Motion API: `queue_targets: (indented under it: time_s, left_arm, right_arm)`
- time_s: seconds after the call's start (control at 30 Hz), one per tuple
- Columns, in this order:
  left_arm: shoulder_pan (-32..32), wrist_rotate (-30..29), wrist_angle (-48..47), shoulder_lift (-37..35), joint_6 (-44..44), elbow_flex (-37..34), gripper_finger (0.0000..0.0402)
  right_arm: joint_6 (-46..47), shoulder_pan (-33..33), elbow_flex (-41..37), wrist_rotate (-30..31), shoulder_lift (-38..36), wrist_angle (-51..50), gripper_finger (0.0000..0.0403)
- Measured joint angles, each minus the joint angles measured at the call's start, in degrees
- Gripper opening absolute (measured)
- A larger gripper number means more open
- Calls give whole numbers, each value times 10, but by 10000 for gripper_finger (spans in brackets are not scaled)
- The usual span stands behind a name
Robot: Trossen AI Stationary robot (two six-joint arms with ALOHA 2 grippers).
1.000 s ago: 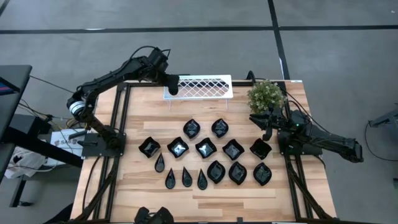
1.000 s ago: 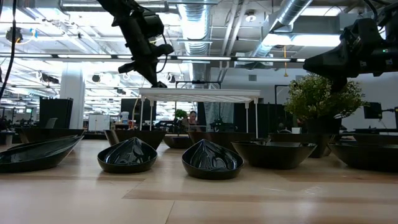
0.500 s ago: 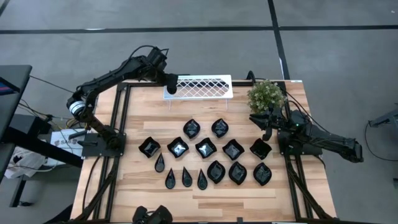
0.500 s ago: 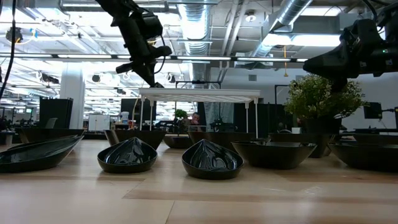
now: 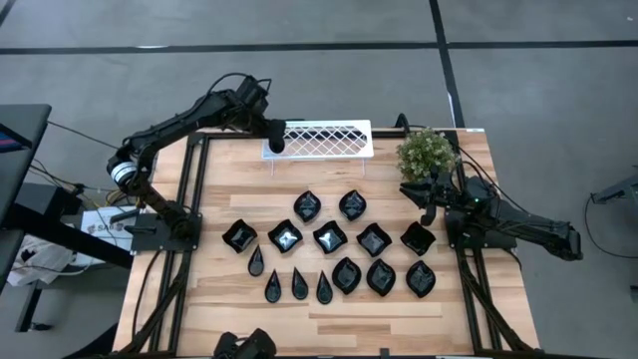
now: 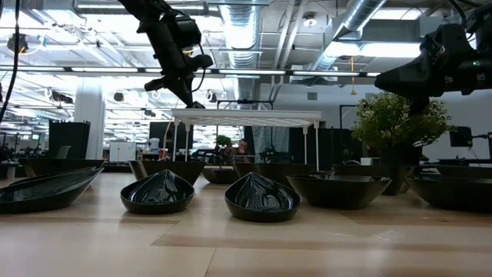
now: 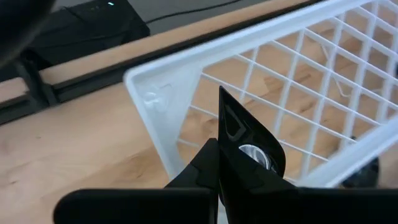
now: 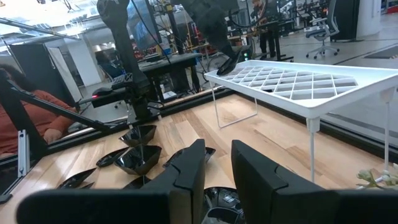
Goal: Pick & Place Mini shaped plates
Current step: Put the drop shaped plate on the shelf
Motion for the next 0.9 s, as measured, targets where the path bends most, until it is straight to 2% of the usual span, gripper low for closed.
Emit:
queue_targets:
  time_s: [0.2, 0.9]
  left_arm:
    - [0, 4, -25, 0, -1, 0, 4]
    - [0, -2, -13, 0, 4, 0, 6]
  right_arm:
    - [0, 0, 0, 0, 0, 0, 74]
    - [0, 0, 0, 0, 0, 0, 74]
